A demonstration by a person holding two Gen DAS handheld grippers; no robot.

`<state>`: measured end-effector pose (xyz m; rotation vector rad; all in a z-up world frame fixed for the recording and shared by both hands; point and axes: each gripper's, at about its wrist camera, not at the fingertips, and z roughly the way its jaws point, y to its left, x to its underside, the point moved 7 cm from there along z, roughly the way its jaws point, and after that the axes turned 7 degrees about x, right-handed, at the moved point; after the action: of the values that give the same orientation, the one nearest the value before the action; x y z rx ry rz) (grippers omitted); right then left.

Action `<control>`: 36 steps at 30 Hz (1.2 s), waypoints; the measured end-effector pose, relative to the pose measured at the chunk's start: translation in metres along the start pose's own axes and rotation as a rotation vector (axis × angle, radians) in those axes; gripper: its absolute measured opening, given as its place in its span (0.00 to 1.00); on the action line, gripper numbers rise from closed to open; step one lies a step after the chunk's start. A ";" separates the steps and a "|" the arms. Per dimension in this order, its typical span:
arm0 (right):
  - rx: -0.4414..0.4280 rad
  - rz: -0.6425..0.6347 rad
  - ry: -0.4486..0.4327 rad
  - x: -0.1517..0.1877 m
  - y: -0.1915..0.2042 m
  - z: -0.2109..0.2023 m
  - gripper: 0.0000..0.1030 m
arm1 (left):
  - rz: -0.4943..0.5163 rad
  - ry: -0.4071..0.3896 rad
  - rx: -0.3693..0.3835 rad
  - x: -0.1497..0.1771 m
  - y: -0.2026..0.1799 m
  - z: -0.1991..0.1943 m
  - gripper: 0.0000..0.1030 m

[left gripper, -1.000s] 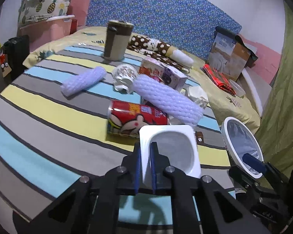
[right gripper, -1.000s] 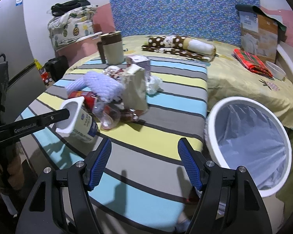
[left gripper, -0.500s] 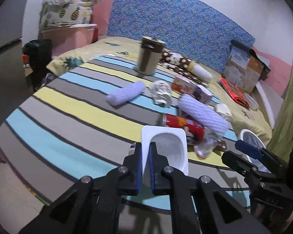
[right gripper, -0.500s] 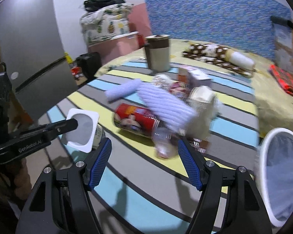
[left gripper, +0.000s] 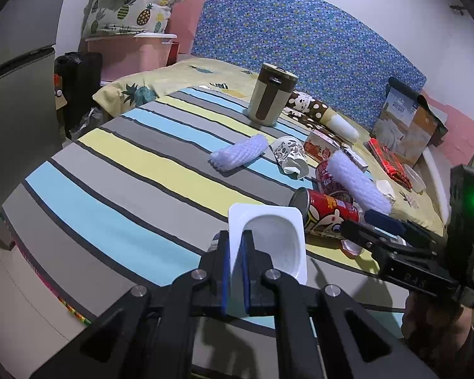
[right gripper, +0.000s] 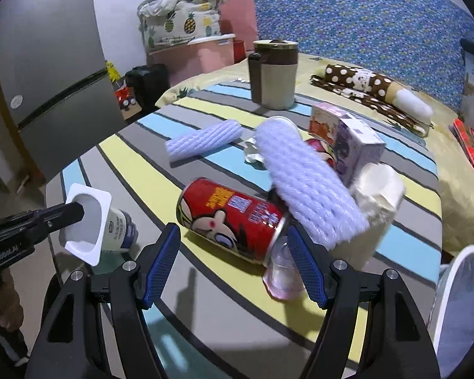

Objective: Collect trash
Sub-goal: 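Grasp the red cartoon can with the right gripper while the left gripper holds the yogurt cup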

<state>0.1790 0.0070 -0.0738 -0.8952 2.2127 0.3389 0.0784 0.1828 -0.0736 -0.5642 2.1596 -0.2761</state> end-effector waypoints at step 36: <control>-0.044 -0.269 0.092 -0.024 0.034 0.019 0.52 | -0.032 -0.011 0.017 0.002 0.024 -0.008 0.08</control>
<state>0.1777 0.0527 -0.0714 -1.2382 2.1386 0.2221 0.0637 0.2026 -0.0789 -0.5898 2.1372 -0.3077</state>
